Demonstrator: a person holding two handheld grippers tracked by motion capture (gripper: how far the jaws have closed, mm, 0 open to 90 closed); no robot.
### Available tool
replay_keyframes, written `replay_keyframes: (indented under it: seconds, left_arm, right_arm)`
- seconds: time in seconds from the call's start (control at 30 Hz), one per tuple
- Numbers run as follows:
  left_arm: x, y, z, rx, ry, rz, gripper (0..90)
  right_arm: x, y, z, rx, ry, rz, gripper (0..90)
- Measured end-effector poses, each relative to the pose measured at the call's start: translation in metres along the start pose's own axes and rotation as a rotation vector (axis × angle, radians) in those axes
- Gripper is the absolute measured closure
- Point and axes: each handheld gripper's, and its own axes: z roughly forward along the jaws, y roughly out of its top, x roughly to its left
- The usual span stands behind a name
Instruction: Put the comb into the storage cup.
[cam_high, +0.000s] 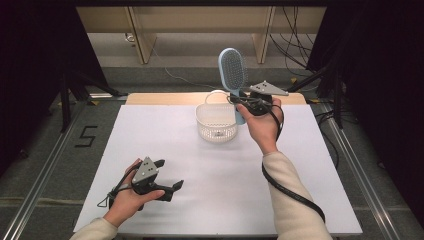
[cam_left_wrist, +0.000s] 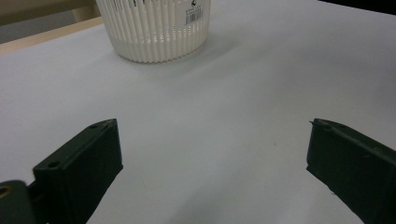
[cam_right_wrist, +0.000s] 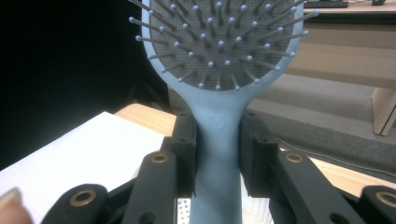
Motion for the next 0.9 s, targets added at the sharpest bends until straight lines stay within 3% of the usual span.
replay_keyframes:
  seconds: [0.9]
  left_arm:
    - [0.0,0.0,0.0,-0.001,0.001,0.001,2.8]
  right_arm:
    - [-0.005,-0.005,0.015,0.006,-0.013,-0.042,70.5]
